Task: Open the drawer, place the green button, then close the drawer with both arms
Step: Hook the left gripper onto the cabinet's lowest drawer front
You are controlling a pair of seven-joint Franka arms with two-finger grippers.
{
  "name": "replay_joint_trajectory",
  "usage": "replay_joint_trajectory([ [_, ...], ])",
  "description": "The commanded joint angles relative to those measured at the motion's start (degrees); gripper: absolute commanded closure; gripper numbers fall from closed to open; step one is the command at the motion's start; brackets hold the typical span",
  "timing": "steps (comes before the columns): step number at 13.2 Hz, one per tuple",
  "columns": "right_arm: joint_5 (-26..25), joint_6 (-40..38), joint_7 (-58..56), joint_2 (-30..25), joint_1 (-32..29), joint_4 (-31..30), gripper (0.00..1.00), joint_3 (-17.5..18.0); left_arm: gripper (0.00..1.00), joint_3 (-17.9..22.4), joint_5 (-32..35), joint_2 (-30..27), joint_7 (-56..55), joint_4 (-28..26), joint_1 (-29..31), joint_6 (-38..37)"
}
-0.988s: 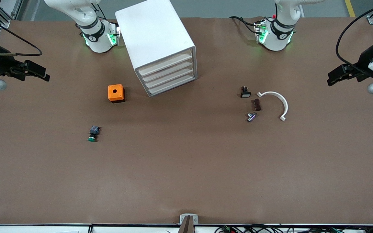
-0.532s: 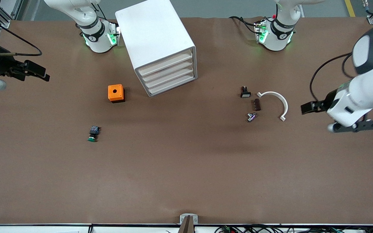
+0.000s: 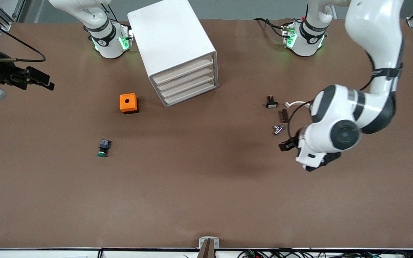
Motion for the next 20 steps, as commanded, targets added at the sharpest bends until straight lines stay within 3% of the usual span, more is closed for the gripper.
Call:
replay_joint_trajectory([
  [1,0.6,0.4,-0.9,-0.5,-0.7,0.1,0.0,0.3,0.0,0.1,-2.5,4.8,-20.3,2.6,-2.8,-0.8],
  [8,0.6,0.3,-0.8,-0.5,-0.7,0.1,0.0,0.3,0.0,0.0,-18.8,10.6,-49.6,2.0,-11.0,-7.0],
  [13,0.4,0.3,-0.7,-0.5,-0.5,0.2,0.0,0.3,0.0,0.2,-40.7,16.8,-64.4,2.2,-15.1,-8.9],
  [17,0.2,0.3,-0.7,-0.6,-0.2,0.4,0.0,0.4,0.0,0.7,-44.4,18.9,-79.6,2.7,-18.5,-8.4],
  [18,0.2,0.3,-0.7,-0.6,-0.2,0.5,0.0,0.4,0.1,0.7,-46.5,19.6,-81.1,2.7,-18.6,-8.4],
  [20,0.2,0.3,-0.7,-0.6,-0.2,0.5,0.0,0.4,0.16,0.7,-47.9,20.7,-81.6,4.4,-19.4,-8.3],
])
